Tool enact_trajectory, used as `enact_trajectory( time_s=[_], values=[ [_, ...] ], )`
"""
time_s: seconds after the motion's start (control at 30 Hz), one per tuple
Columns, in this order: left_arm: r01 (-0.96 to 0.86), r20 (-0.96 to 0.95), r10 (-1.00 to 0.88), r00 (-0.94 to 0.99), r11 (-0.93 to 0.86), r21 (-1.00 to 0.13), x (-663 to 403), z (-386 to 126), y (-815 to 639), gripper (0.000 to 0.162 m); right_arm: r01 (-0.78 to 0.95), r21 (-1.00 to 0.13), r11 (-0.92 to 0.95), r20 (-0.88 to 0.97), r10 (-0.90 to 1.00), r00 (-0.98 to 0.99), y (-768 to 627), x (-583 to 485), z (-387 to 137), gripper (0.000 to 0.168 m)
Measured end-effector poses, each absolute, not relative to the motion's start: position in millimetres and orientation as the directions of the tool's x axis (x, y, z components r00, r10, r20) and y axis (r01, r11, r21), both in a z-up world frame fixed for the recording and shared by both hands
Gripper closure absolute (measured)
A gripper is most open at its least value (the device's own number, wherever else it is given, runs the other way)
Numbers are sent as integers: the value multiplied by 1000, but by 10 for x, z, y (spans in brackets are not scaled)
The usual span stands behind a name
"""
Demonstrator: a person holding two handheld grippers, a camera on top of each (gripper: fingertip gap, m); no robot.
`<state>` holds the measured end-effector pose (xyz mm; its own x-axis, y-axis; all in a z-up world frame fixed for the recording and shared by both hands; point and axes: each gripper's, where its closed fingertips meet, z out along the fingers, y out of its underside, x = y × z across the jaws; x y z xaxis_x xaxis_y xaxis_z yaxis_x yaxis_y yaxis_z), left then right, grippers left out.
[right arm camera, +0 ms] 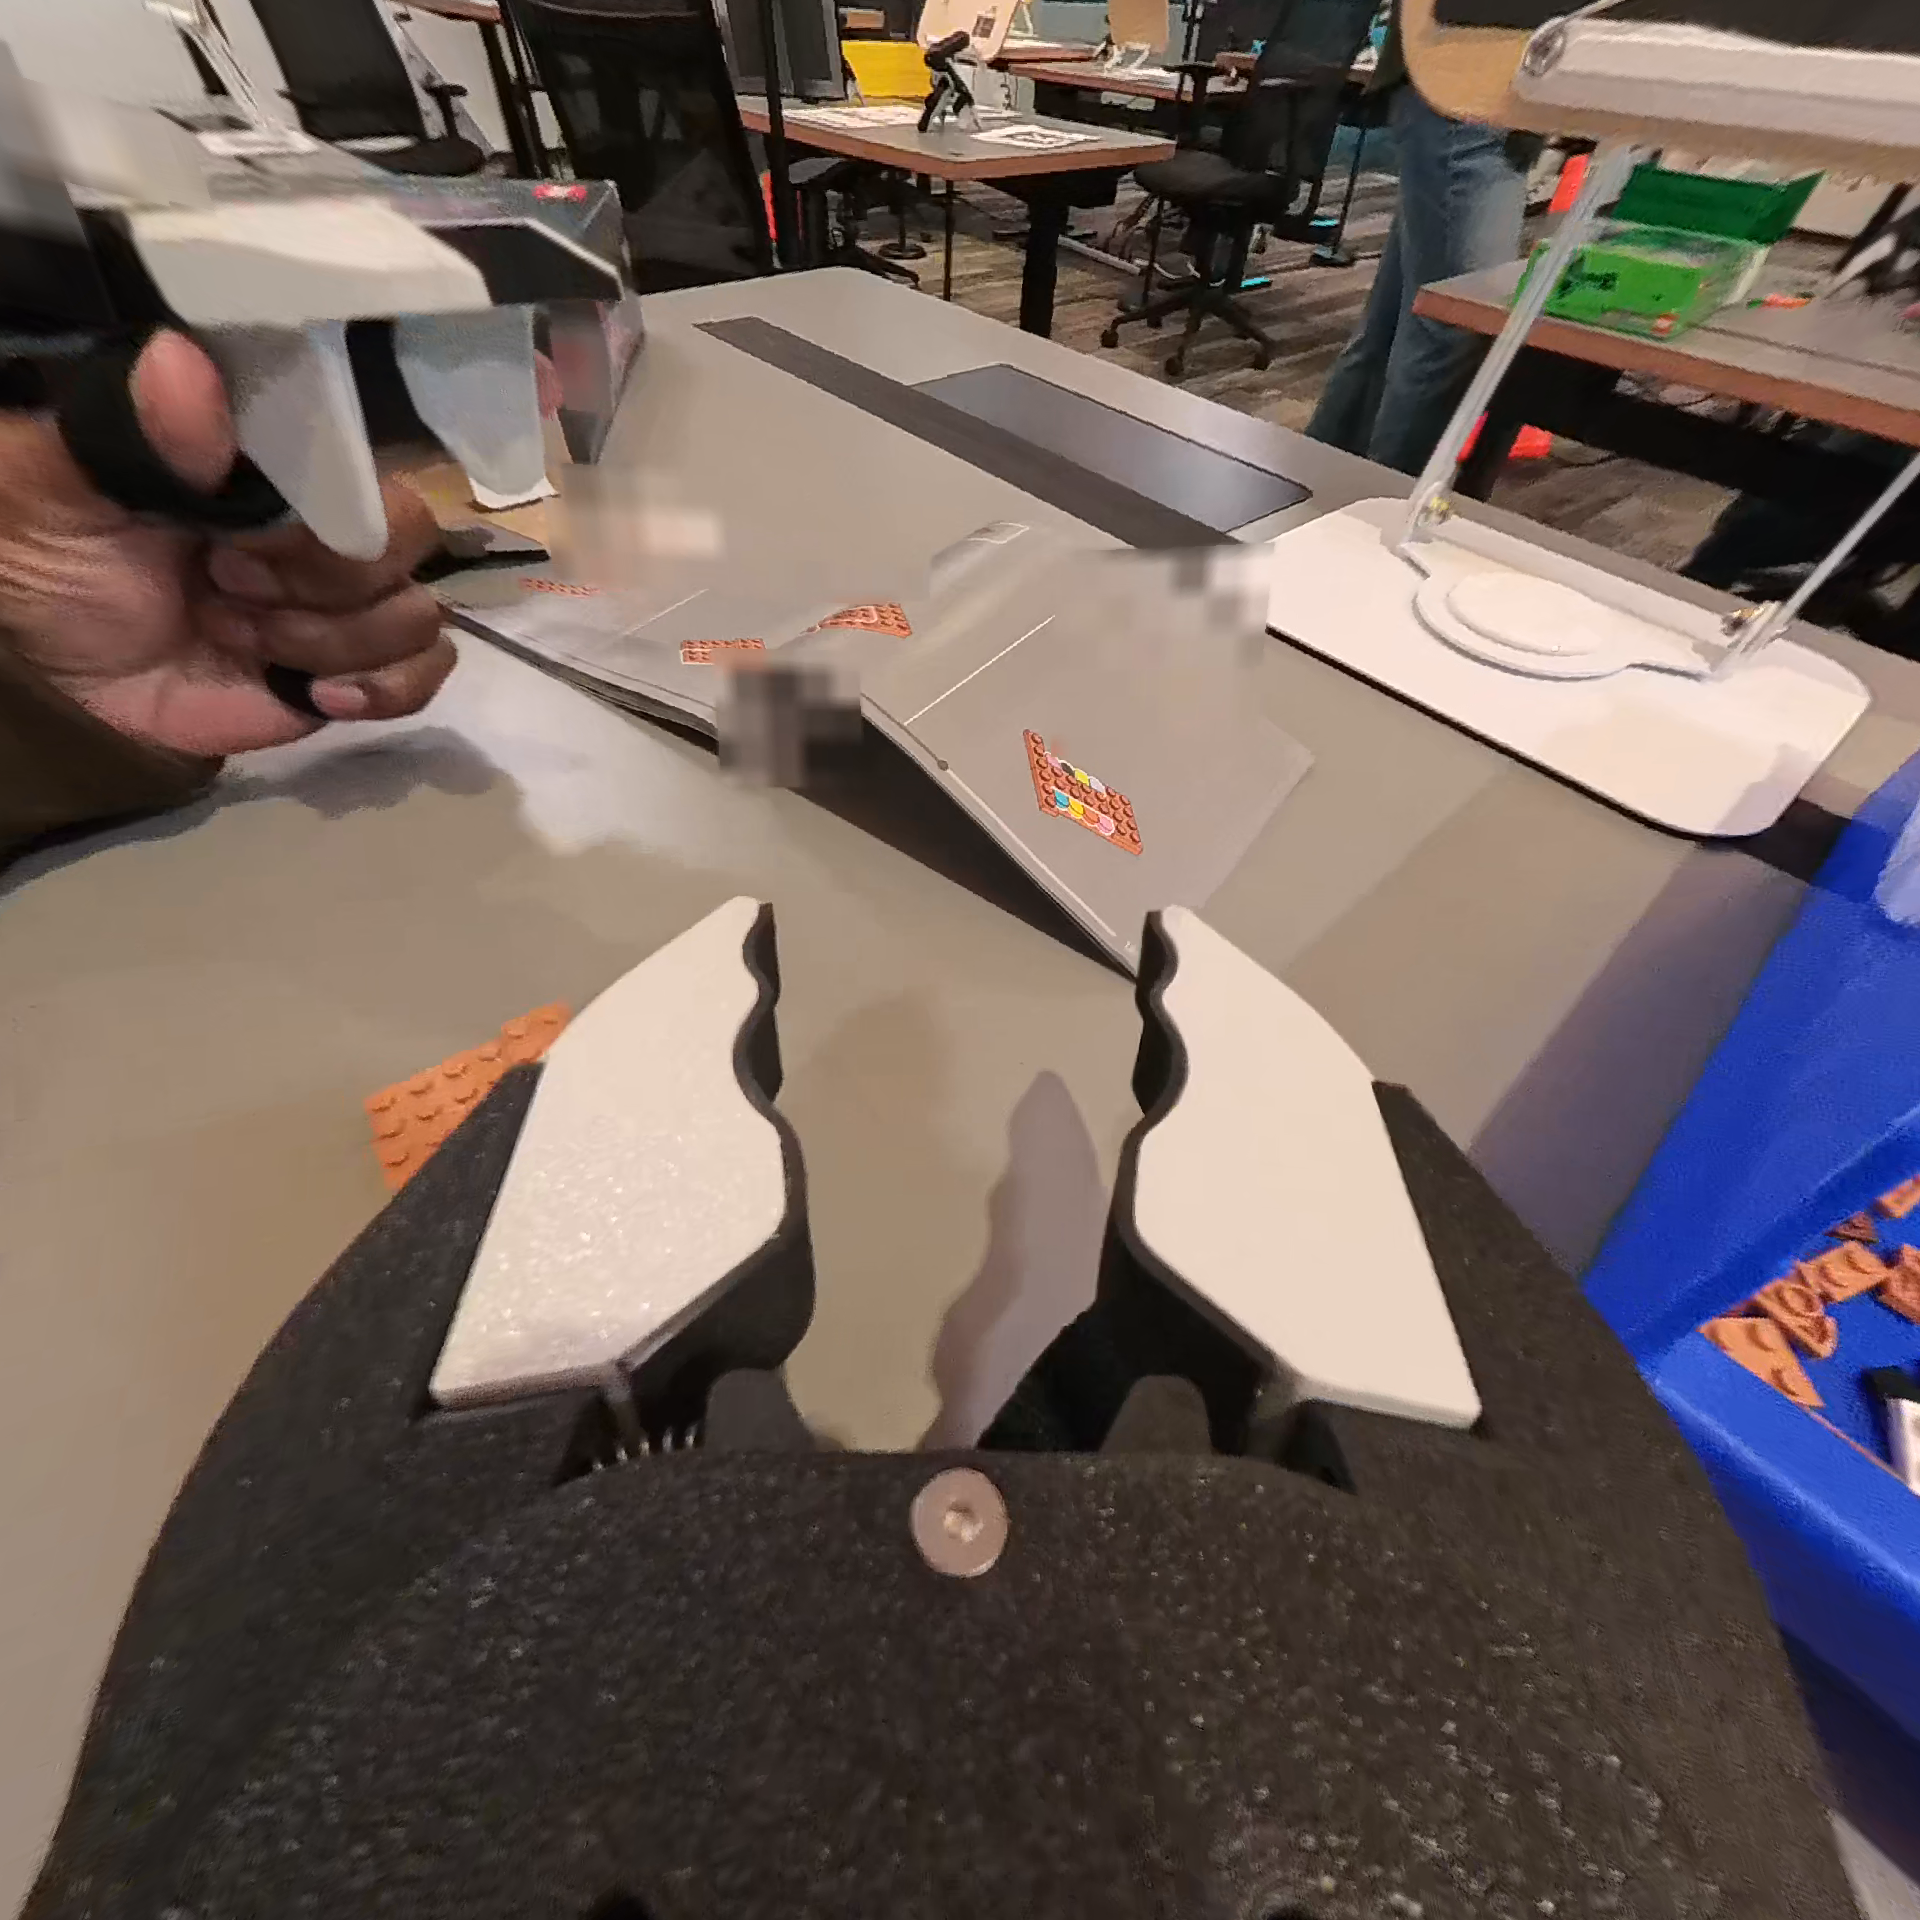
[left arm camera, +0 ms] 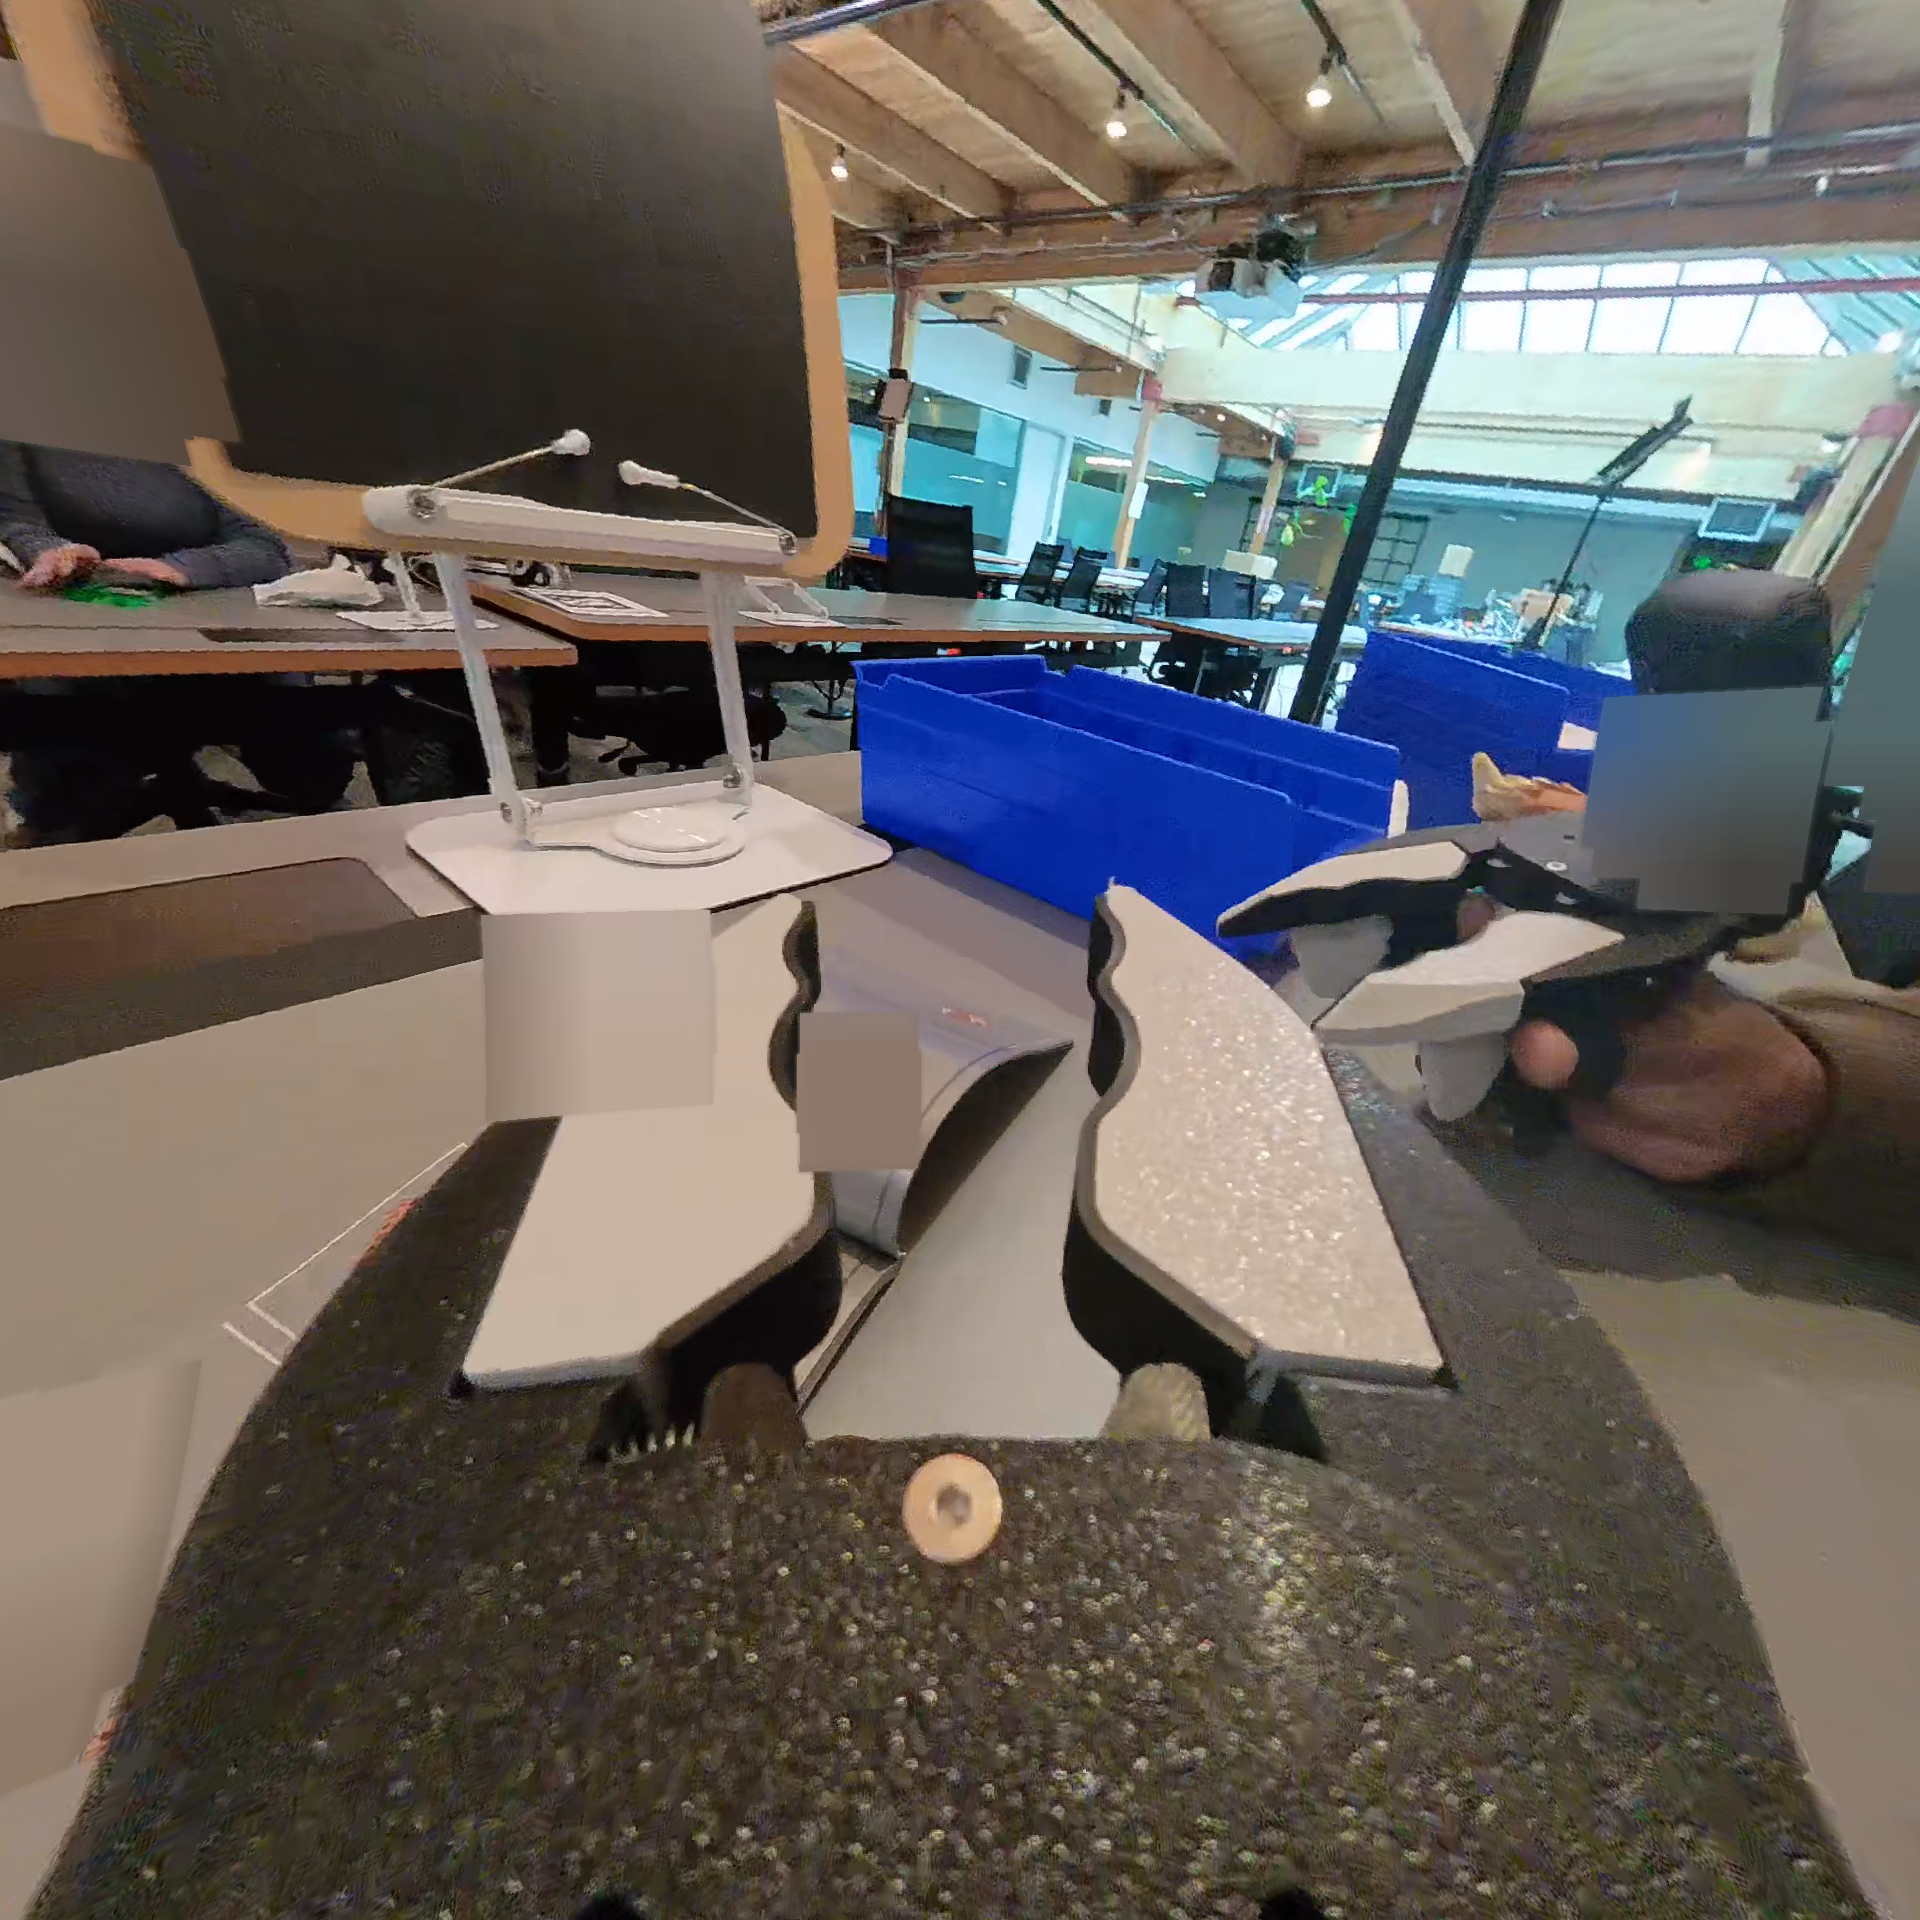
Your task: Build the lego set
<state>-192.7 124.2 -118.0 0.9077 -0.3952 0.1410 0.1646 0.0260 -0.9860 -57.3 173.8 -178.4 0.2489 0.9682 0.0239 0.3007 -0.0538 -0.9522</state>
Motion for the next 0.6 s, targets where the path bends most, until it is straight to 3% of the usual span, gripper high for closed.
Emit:
enact_trajectory(
  time_s=[0.27, 0.6],
  values=[
    [50, 13, -374, 927, 89, -995, -1823, -1124, 1213, 118, 299, -951, -81, -29, 984, 174, 1627, -589, -1782, 118],
    [187, 134, -285, 949, 166, -968, -2240, -923, 1136, 117, 274, -957, -94, -72, 993, 91, 1523, -581, -1720, 139]
  ],
)
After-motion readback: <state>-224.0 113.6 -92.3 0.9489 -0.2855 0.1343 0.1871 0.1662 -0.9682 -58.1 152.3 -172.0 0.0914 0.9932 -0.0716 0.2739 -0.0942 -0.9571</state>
